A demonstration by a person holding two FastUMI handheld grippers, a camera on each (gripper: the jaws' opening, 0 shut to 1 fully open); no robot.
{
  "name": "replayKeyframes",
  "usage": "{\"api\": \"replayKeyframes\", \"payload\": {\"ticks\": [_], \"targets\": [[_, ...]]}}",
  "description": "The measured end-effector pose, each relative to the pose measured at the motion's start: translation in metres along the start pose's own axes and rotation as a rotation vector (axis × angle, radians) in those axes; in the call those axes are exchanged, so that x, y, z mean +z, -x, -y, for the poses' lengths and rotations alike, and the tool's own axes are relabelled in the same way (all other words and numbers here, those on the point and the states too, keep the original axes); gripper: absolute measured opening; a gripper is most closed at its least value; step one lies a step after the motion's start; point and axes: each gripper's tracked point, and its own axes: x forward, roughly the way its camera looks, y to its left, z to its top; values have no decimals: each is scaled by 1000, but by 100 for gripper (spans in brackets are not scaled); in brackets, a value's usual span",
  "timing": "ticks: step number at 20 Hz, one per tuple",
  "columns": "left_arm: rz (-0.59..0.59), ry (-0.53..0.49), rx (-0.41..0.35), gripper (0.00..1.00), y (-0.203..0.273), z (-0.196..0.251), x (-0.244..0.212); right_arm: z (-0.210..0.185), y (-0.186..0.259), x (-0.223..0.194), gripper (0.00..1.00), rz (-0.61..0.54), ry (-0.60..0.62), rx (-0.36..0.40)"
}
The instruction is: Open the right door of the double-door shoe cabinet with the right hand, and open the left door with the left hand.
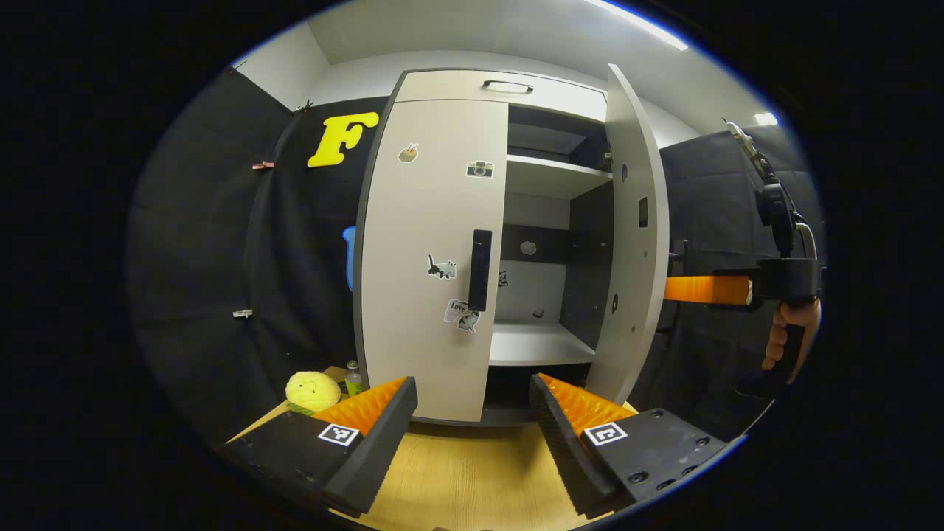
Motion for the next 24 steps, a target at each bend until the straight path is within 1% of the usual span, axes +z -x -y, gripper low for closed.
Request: {"api": "replayKeyframes", "payload": {"ticks": [2,5,6,7,8,9,10,12,14,16,18,21,22,24], "targets": [[2,-1,6,95,2,5,-1,16,6,1,13,6,10,-25],[1,1,10,95,3,10,-1,47,11,3,12,14,5,-82],[2,2,10,95,3,12,-1,59,11,4,12,16,4,-110],[3,0,10,95,4,13,0,78,12,3,12,15,14,-168],[4,-2,10,95,4,14,-1,87,17,6,10,20,-15,-152],[3,-6,9,95,4,15,0,88,10,0,5,-6,-89,-111],[1,-9,6,95,3,17,-2,75,19,3,5,-2,-123,-91],[-8,-17,-3,95,1,22,-4,78,20,2,5,5,-62,-112],[-8,-24,-15,95,0,20,-2,83,33,-2,5,9,-21,-132],[-6,-30,-26,95,-4,18,-2,78,44,-9,5,-9,-38,-133],[-8,-29,-38,95,-11,10,-3,80,56,-11,5,-17,-45,-160],[-14,-17,-55,95,-23,-2,-2,70,75,-13,5,-6,-80,-173],[-15,-14,-63,94,-28,-8,-1,64,83,-15,5,1,-92,-178],[-18,-14,-80,95,-36,-19,0,38,89,-19,5,23,-96,-169]]}}
